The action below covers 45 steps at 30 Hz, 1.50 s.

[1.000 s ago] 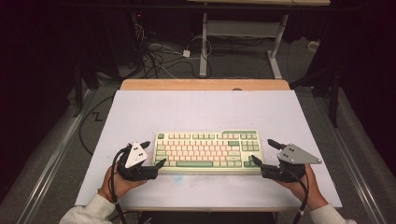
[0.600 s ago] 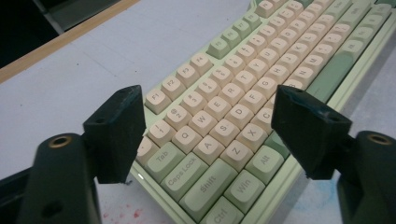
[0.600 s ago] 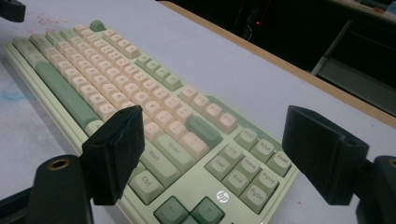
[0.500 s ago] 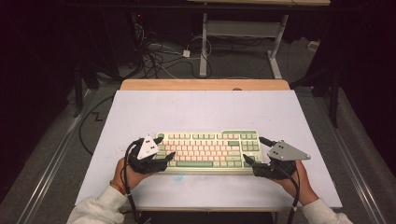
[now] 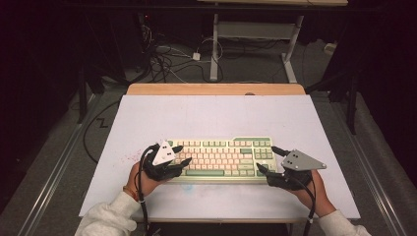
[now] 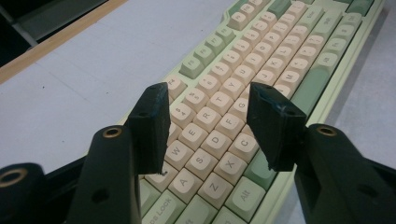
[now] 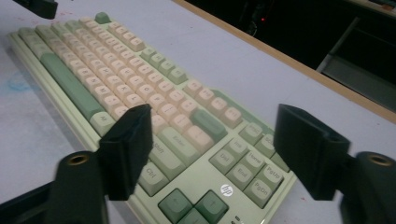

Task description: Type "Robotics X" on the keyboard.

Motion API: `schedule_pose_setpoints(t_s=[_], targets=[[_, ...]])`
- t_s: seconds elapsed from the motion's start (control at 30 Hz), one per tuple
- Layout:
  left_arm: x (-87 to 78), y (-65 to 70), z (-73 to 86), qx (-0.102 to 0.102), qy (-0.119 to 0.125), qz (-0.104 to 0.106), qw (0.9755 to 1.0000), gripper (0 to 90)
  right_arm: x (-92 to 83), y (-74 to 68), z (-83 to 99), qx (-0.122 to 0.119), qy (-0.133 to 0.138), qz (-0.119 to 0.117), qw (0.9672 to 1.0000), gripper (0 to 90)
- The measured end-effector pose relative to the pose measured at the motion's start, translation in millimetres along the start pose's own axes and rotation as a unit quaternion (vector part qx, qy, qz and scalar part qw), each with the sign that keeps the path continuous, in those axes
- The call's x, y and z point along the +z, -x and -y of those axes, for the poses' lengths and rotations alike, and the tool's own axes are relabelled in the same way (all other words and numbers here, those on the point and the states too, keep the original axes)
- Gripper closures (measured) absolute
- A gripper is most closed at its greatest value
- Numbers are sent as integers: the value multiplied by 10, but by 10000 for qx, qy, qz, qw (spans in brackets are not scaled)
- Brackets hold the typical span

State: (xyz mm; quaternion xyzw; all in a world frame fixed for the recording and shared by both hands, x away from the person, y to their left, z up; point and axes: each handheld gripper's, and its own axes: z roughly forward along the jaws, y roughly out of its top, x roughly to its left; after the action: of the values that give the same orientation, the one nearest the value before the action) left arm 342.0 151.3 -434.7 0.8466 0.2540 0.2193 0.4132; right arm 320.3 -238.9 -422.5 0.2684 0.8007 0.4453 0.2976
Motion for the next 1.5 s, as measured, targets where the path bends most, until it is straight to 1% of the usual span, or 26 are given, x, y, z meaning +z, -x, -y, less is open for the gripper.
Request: schedule_pose_setpoints(t_s=[0.03,0.07,0.1,0.13,0.17,0.2,0.23,0.27,0.33,0.37,0.4,0.53,0.63,0.7,0.73,0.83,0.87,0.9,1.0,1.07,1.17,1.3,1.5], targets=[[7,3,-5,22,-12,-1,10000,479,0,0,0,0,0,0,10000,323],[14,3,-8,15,-15,4,10000,475,-1,-3,4,-37,-10,-58,10000,410],[19,4,-9,17,-12,19,10000,476,0,-1,6,-26,-18,-110,9999,477],[30,8,-13,42,-28,18,10000,475,4,2,7,-47,-37,-173,9998,525],[30,8,-13,42,-28,18,10000,463,4,2,7,-47,-37,-173,9998,525],[35,7,-15,37,-29,30,10000,457,13,6,12,-27,-80,-184,9998,609],[42,7,-16,36,-32,42,10000,457,13,6,12,-27,-80,-184,9998,609],[56,8,-22,43,-61,30,10000,433,31,12,19,-24,-161,-284,9995,719],[65,8,-27,36,-54,51,10000,431,51,11,19,-19,-250,-366,9990,820],[71,11,-31,46,-70,45,10000,415,64,9,17,-40,-277,-428,9987,856],[78,13,-35,49,-96,26,9999,380,76,0,14,-56,-320,-455,9984,893],[93,21,-44,63,-126,84,9999,372,149,-40,6,-153,-493,-562,9971,900],[107,26,-54,74,-130,87,9999,354,218,-72,4,-204,-608,-641,9959,900],[113,29,-58,62,-131,88,9999,319,241,-84,3,-208,-646,-655,9955,900],[119,30,-62,72,-146,71,9998,300,290,-99,-3,-240,-704,-685,9949,900],[136,37,-77,81,-142,52,9999,296,366,-118,-7,-272,-813,-721,9937,900],[136,37,-77,81,-142,52,9999,270,366,-118,-7,-272,-813,-721,9937,900],[140,39,-81,87,-152,18,9998,242,414,-134,-5,-283,-877,-731,9931,900],[147,40,-87,70,-131,-7,9999,239,476,-140,0,-284,-952,-761,9921,900],[154,41,-91,60,-125,-24,9999,215,508,-144,0,-280,-1008,-764,9916,900],[158,42,-96,57,-117,-17,9999,215,534,-149,0,-284,-1040,-772,9912,900],[161,46,-98,70,-135,-17,9999,215,594,-155,5,-276,-1157,-777,9899,900],[161,51,-97,81,-143,-14,9999,215,620,-160,12,-294,-1207,-779,9892,900]])
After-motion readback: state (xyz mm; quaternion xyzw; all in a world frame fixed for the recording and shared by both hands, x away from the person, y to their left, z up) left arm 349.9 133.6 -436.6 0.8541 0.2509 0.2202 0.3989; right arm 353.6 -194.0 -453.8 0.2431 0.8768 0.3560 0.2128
